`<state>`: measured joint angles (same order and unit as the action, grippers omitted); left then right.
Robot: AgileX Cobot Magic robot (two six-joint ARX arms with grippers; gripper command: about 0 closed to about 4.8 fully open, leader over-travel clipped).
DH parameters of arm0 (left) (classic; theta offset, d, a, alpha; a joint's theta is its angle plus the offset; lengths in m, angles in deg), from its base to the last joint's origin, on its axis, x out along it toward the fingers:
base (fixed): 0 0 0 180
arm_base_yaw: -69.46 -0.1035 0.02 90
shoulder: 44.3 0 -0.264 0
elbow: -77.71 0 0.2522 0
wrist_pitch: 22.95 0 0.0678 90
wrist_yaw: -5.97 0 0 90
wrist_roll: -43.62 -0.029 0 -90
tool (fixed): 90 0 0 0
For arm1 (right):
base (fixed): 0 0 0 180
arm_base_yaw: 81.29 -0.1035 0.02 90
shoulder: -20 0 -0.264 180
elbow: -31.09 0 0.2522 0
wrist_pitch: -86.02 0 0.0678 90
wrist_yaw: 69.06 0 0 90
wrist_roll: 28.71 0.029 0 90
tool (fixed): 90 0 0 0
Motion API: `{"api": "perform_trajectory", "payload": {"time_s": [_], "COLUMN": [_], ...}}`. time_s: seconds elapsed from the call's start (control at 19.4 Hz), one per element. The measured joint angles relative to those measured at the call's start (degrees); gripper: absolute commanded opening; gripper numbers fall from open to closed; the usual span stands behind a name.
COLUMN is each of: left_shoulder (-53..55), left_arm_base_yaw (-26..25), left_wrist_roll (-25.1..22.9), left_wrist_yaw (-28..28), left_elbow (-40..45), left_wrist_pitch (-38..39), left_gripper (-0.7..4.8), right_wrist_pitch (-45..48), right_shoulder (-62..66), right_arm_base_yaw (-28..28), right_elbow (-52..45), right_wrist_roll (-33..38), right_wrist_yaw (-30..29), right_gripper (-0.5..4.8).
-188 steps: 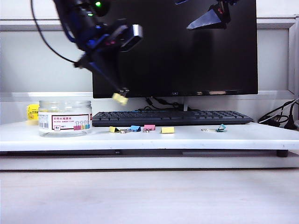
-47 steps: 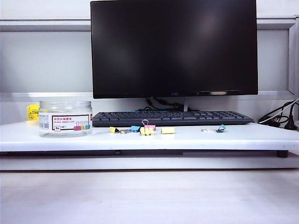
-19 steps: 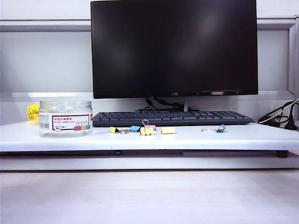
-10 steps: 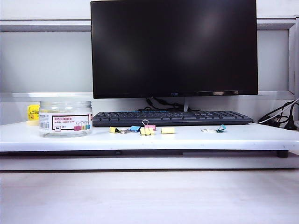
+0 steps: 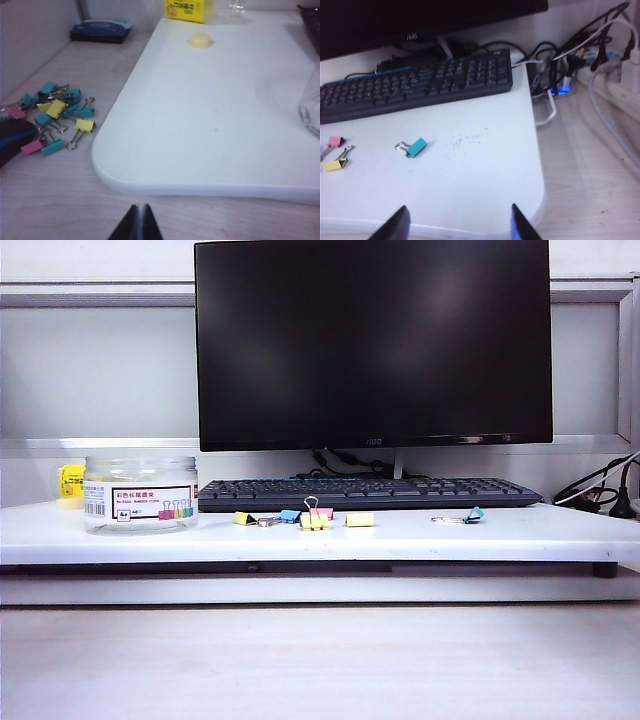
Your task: Take the clips out of the round transparent plastic box and place them on the table.
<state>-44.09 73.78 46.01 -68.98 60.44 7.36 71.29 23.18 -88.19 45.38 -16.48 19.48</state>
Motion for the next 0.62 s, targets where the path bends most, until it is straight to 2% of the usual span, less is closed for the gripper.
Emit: {"api": "perform_trajectory", "payload": {"time_s": [0.31, 0.62], "left_shoulder": [0.00, 0.00], "left_arm_base_yaw": [-0.04, -0.04], "left_wrist_roll": [0.00, 0.00], "left_wrist_yaw": [-0.02, -0.02], "left_elbow": [0.02, 0.02], "left_wrist_pitch": [-0.02, -0.02], "left_gripper": [0.22, 0.22], "right_wrist_pitch": [0.22, 0.11], "right_shoulder": [-2.97, -2.97], "right_arm_base_yaw": [3.17, 3.30], "right_elbow": [0.00, 0.00], "right_wrist_roll": [0.00, 0.00], "right_wrist_yaw": [-0.02, 0.02], "right_gripper": [2.60, 2.60]}}
